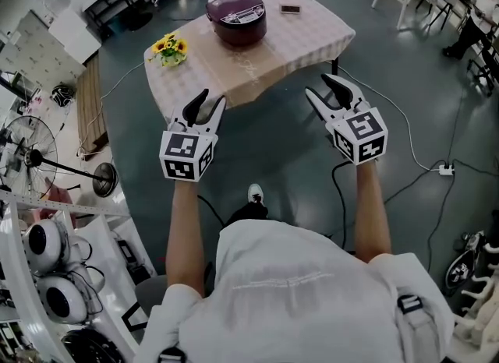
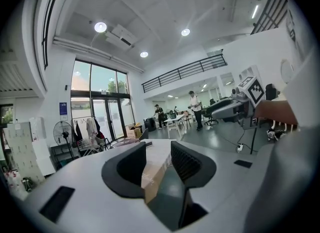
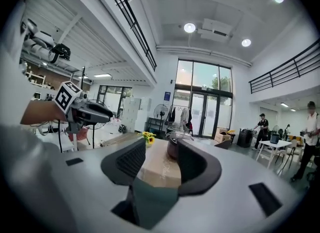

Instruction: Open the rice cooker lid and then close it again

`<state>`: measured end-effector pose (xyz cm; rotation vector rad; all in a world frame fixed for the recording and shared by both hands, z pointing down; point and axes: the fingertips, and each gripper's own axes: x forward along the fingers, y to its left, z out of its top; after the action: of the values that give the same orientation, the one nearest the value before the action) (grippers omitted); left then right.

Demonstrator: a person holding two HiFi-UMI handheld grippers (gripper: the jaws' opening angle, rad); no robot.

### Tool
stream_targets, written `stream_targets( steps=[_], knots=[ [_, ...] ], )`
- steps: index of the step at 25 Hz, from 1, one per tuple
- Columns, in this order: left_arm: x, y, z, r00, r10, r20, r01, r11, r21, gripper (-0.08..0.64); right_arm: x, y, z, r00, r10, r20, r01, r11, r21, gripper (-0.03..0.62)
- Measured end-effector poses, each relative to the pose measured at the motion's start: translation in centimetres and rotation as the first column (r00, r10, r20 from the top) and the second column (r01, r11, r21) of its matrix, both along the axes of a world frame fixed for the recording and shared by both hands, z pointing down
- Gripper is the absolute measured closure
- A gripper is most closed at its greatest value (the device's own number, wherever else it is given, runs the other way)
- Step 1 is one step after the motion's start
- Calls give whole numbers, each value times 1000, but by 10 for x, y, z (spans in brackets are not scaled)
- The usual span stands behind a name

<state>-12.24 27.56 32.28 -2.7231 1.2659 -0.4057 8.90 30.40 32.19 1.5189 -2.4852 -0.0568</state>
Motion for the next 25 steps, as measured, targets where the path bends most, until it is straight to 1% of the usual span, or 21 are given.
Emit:
stream_targets(
  steps=[3, 9, 15, 19, 22, 25],
  knots=[
    [2, -6, 3, 1000, 6, -4, -6, 1000, -4, 388, 5, -7, 0, 1000, 17, 18, -17, 1000, 3, 402],
    [7, -41, 11, 1000, 16, -15, -16, 1000, -10, 388, 14, -39, 7, 999, 40, -6, -40, 999, -12, 403],
    [-7, -115, 14, 999, -31, -18, 31, 1000, -5, 383, 25, -95, 10, 996, 58, -62, -60, 998, -31, 403],
    [-9, -161, 11, 999, -35, -29, 35, 999, 5, 383, 23, -143, 3, 996, 55, -73, -58, 998, -36, 402],
    [-11, -195, 13, 999, -33, -40, 33, 999, -10, 383, 16, -181, 1, 994, 46, -96, -51, 998, -44, 380],
    [-13, -231, 19, 998, -31, -53, 30, 999, -33, 383, 12, -220, 2, 993, 34, -114, -40, 998, -55, 373]
  ],
)
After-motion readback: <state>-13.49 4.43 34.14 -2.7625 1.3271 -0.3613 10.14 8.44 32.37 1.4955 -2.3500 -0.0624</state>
